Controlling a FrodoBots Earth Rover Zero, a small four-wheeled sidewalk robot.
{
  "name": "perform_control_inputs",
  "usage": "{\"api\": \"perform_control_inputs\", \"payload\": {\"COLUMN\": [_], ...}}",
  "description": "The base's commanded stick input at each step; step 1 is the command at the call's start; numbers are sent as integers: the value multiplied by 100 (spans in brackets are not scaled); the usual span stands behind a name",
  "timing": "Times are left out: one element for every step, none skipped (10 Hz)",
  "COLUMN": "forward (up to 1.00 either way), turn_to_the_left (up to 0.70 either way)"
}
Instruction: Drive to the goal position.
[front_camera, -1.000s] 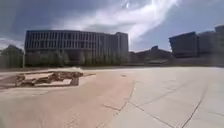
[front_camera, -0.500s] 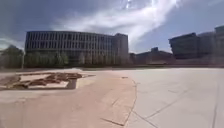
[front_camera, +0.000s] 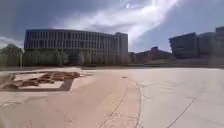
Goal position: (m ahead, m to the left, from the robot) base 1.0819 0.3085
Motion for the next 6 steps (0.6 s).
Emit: {"api": "perform_control_inputs", "payload": {"forward": [70,70,70,70,70,70], "turn_to_the_left": [0,0,0,0,0,0]}}
